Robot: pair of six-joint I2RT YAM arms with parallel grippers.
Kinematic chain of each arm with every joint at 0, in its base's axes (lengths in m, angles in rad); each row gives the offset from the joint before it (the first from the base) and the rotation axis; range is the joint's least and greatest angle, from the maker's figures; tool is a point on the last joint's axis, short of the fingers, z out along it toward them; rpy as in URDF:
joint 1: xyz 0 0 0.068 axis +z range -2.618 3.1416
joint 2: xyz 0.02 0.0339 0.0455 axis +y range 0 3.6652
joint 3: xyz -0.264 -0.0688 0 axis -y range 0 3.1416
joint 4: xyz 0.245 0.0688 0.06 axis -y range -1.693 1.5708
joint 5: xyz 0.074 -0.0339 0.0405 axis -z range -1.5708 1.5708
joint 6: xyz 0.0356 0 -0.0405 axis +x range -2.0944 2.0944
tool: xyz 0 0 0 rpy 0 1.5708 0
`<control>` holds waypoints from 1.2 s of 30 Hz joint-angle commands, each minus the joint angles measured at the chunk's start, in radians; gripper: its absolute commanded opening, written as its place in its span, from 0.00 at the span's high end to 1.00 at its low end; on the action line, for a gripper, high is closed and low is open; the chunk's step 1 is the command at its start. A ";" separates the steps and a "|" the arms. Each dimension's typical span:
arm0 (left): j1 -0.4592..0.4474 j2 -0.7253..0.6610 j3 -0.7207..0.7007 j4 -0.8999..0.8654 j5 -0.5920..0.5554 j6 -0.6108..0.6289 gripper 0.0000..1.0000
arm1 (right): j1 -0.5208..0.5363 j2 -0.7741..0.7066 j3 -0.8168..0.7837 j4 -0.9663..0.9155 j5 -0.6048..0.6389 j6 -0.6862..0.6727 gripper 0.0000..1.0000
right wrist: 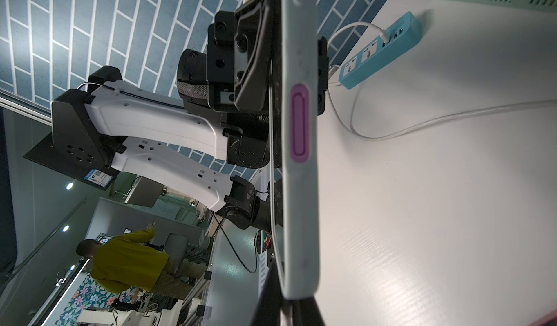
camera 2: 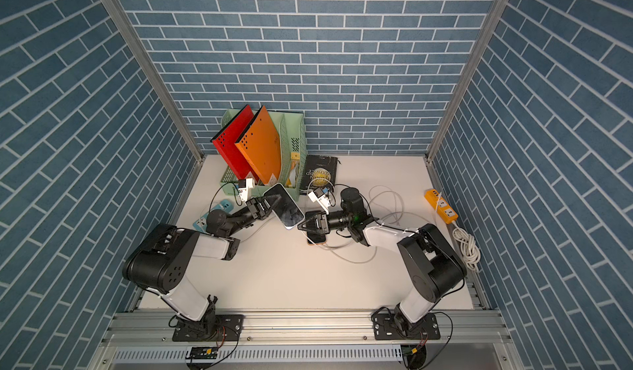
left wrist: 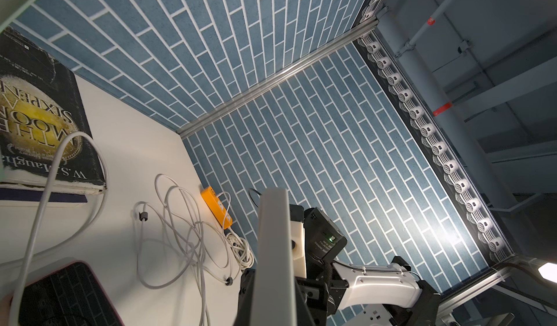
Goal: Plug the charging cable into the phone
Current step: Insert the charging cable into the phone, then place the phone at the center of the board.
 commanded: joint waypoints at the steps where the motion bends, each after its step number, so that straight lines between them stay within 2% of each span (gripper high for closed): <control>1: -0.037 0.023 -0.018 0.215 0.182 0.025 1.00 | -0.011 -0.005 0.102 0.155 0.081 -0.045 1.00; 3: -0.037 0.021 -0.017 0.216 0.184 0.023 1.00 | -0.015 -0.007 0.100 0.150 0.075 -0.046 0.99; 6: -0.035 0.012 -0.023 0.216 0.183 0.021 1.00 | -0.028 -0.027 0.074 0.140 0.067 -0.052 0.77; 9: -0.032 0.000 -0.029 0.214 0.178 0.021 1.00 | -0.055 -0.064 0.028 0.140 0.071 -0.052 0.61; 11: -0.026 -0.003 -0.035 0.214 0.173 0.019 1.00 | -0.080 -0.092 -0.004 0.137 0.080 -0.052 0.54; 14: -0.018 0.002 -0.051 0.213 0.159 0.015 1.00 | -0.115 -0.131 -0.041 0.110 0.111 -0.056 0.49; 16: -0.015 0.012 -0.065 0.199 0.146 0.014 1.00 | -0.133 -0.149 -0.043 0.022 0.170 -0.092 0.47; 21: -0.012 0.055 -0.136 0.136 0.109 0.056 1.00 | -0.135 -0.130 0.019 -0.368 0.461 -0.263 0.44; 24: -0.012 0.047 -0.191 -0.026 0.054 0.164 1.00 | -0.124 -0.091 0.029 -0.493 0.617 -0.312 0.41; 28: -0.017 -0.070 -0.213 -0.441 -0.077 0.422 1.00 | -0.056 -0.038 0.055 -0.602 0.808 -0.369 0.37; 31: -0.017 -0.127 -0.224 -0.532 -0.113 0.468 1.00 | 0.000 -0.010 0.079 -0.629 0.900 -0.384 0.33; 36: -0.018 -0.145 -0.199 -0.755 -0.232 0.563 1.00 | 0.071 0.070 0.145 -0.685 1.033 -0.362 0.25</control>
